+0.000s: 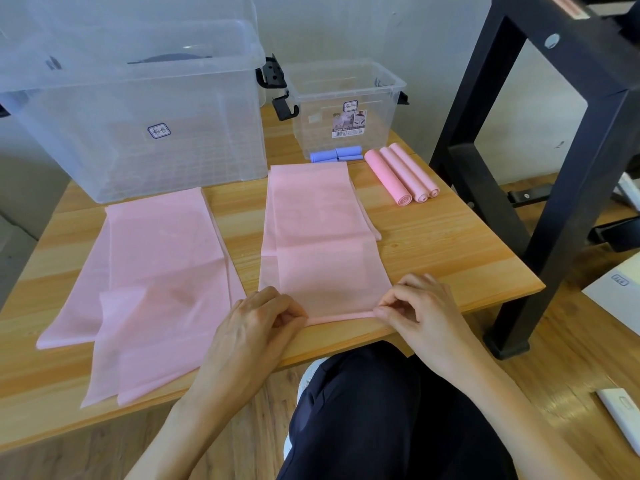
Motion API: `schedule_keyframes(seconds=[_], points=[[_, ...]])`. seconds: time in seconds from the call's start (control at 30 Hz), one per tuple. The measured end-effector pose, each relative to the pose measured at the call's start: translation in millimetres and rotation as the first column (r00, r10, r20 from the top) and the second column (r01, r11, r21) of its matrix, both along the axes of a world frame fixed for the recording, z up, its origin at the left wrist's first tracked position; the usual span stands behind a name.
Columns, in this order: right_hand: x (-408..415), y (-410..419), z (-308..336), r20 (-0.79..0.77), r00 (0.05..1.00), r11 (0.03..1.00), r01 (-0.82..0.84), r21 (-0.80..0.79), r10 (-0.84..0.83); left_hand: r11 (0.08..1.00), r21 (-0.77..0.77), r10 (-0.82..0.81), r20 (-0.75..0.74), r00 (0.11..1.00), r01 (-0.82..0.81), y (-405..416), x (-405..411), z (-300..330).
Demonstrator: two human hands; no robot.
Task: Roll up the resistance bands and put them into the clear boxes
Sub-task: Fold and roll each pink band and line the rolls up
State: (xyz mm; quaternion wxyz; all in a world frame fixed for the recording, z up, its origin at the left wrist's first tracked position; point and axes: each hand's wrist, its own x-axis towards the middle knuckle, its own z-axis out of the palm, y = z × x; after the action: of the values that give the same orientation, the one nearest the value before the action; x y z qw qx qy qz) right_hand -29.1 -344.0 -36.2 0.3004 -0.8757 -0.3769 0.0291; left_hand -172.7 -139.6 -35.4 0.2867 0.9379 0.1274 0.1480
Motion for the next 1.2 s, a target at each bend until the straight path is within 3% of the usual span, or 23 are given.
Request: schedule_keyframes(seconds=[0.2, 0.3, 0.43, 0.73, 0.97, 1.2], points=[[0, 6, -4, -0.001, 0.995, 0.99, 0.095, 0.102, -0.095, 0.999, 0.013, 0.042, 0.045, 0.998, -0.042, -1, 0, -1], [2, 0, -9, 0.003, 0.999, 0.988, 0.049, 0.149, -0.05, 0.998, 0.062, 0.028, 0.053, 0.998, -0.031, -1, -3, 0], [4, -4, -8, -0.023, 1.0, 0.982, 0.015, 0.186, -0.011, 1.0, 0.003, -0.012, 0.038, 0.999, 0.012, 2, -6, -2], [7, 5, 4, -0.027, 0.999, 0.999, 0.046, -0.005, -0.046, 0.998, -0.044, 0.036, 0.002, 0.999, -0.036, 3, 3, 3], [3, 3, -8, 0.011, 0.992, 0.982, 0.12, 0.144, -0.123, 0.993, 0.028, 0.111, 0.078, 0.991, -0.114, 1, 3, -2], [3, -3, -14, 0.069, 0.993, 0.978, 0.084, 0.19, -0.099, 0.994, 0.087, 0.059, 0.102, 0.993, -0.068, 1, -2, -4]])
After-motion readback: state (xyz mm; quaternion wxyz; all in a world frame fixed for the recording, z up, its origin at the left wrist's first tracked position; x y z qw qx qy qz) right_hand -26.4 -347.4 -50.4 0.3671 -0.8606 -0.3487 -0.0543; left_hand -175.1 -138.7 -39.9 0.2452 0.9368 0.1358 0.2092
